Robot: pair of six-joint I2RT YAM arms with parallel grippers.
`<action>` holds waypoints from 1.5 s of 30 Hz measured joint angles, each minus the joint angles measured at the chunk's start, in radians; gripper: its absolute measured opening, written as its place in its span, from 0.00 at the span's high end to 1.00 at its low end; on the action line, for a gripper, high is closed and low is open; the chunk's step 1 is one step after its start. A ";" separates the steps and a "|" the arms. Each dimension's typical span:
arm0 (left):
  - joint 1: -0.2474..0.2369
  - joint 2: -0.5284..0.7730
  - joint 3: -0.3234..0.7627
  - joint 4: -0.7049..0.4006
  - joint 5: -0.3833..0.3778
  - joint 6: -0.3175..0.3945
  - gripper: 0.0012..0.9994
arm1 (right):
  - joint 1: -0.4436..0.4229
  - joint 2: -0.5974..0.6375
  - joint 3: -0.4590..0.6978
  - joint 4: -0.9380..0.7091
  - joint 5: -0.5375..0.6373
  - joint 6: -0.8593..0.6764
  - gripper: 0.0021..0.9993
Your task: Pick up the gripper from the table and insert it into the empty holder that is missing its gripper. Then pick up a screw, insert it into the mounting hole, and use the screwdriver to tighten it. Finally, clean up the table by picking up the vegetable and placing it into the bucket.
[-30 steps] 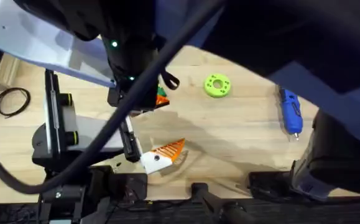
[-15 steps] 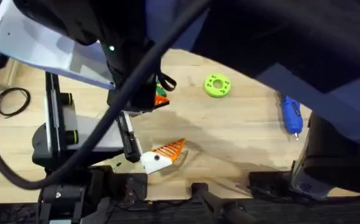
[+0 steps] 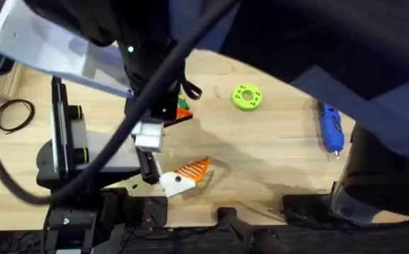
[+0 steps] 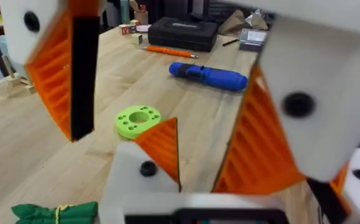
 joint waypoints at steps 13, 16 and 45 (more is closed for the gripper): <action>0.000 0.000 0.000 0.000 0.000 0.000 0.01 | -0.056 -0.060 0.000 0.026 -0.004 0.037 0.06; 0.000 0.000 0.000 0.000 0.000 0.000 0.01 | -0.065 -0.080 0.000 0.023 -0.004 0.050 0.06; 0.000 0.000 0.000 0.000 0.000 0.000 0.01 | -0.636 -0.847 -0.927 0.375 0.096 0.447 0.06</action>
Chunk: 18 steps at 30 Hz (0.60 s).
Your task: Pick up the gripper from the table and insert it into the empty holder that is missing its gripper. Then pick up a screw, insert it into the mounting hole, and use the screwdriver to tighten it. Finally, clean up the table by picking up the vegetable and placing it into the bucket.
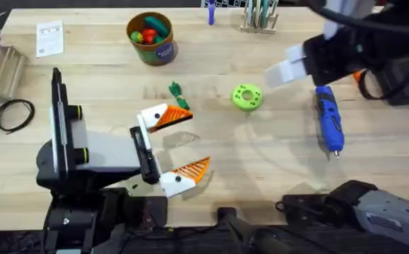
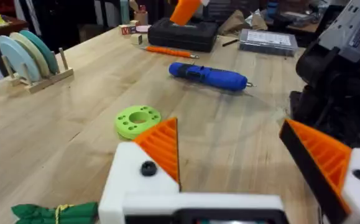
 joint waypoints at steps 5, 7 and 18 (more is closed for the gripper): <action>0.000 0.000 0.000 0.000 0.000 0.000 0.01 | -0.115 -0.012 -0.032 0.013 0.003 0.029 0.05; 0.000 0.000 0.000 0.000 0.000 0.000 0.01 | -0.149 -0.012 -0.033 0.014 0.003 0.035 0.04; 0.000 0.000 0.000 0.000 0.000 0.000 0.01 | -0.231 -0.012 -0.033 0.003 0.003 0.042 0.03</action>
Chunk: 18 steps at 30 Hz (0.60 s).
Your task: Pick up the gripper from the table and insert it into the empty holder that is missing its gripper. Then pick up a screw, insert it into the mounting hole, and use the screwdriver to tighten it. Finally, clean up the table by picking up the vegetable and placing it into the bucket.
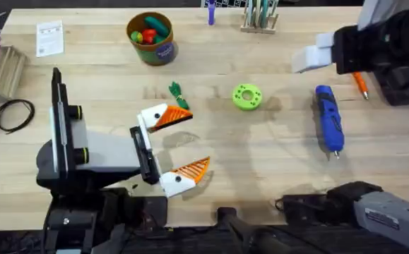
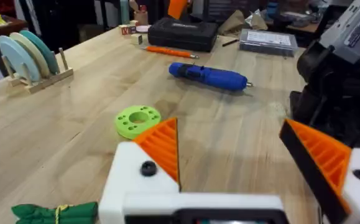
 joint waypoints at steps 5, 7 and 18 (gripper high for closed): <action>0.000 0.000 0.000 0.000 0.000 0.000 0.65 | -0.041 0.000 0.000 -0.047 0.000 0.023 0.03; 0.000 0.000 0.000 0.000 0.000 0.002 0.94 | -0.064 0.000 -0.001 -0.053 0.000 0.031 0.03; 0.000 0.000 0.000 0.000 0.000 0.004 1.00 | -0.252 0.000 -0.083 -0.025 0.000 0.039 0.03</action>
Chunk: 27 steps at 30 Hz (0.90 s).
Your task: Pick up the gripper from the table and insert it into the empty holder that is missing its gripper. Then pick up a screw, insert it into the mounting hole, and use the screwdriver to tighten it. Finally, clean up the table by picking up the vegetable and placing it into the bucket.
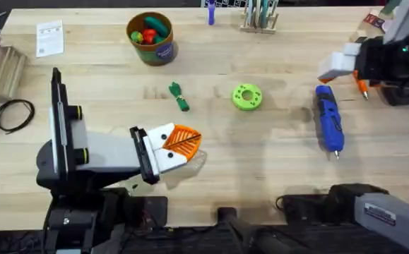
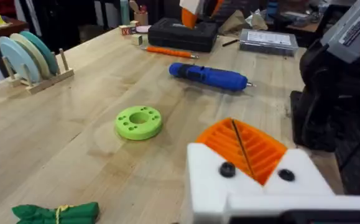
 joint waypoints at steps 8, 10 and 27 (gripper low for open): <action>0.000 0.000 0.000 0.000 0.000 0.000 1.00 | -0.141 0.002 -0.046 0.051 -0.010 -0.026 0.01; 0.000 0.000 0.000 0.000 0.000 0.000 1.00 | -0.164 0.010 -0.062 0.058 -0.028 -0.043 0.01; 0.000 0.000 0.000 0.000 0.000 0.000 1.00 | -0.198 0.216 -0.244 0.282 -0.110 -0.188 0.01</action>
